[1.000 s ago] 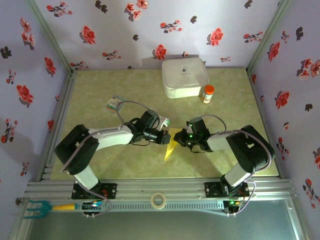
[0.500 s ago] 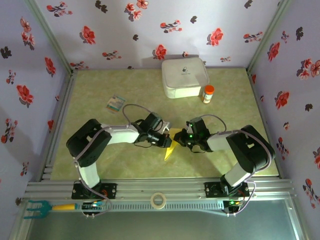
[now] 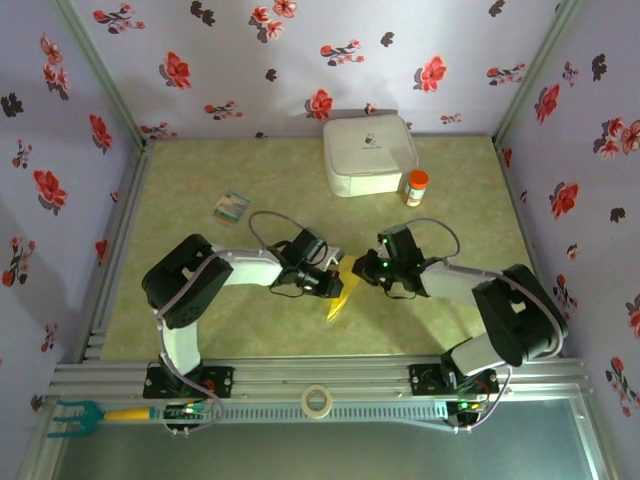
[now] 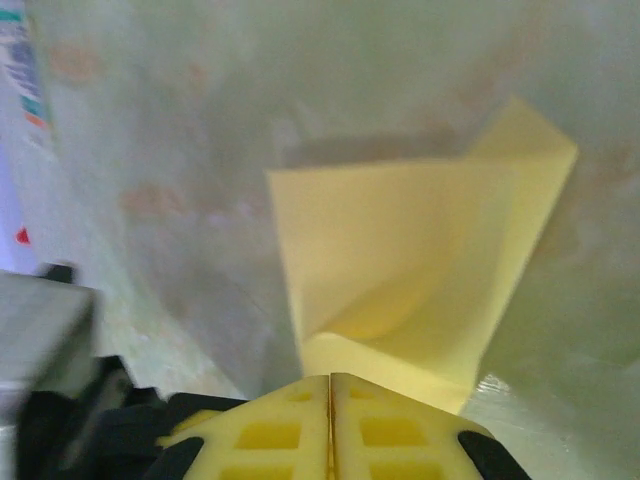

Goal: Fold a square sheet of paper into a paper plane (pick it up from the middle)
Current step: Fold the wing for the fifth time at the center of the table.

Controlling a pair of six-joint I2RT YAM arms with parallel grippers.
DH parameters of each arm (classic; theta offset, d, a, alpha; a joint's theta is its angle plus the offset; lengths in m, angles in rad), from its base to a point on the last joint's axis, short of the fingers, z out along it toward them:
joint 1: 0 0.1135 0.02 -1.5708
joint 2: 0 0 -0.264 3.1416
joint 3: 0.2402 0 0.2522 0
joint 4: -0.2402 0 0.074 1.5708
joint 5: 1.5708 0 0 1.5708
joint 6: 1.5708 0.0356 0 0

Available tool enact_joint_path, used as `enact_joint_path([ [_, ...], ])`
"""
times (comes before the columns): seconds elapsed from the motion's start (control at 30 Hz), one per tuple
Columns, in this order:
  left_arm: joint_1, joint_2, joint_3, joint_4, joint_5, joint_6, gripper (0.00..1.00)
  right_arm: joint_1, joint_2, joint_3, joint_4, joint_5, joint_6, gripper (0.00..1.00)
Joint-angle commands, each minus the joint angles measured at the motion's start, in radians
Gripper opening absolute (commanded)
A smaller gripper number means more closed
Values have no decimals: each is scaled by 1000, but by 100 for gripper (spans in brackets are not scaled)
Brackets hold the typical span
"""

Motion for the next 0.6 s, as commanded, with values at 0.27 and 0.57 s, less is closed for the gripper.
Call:
enact_joint_path([
  [0.27,5,28,-31,-81,-49,31,0,19,54,39,-36,-64,-84,9],
  [0.57,4,35,-34,-80,-51,34,0,-22,180,57,-33,-38,-120,8],
])
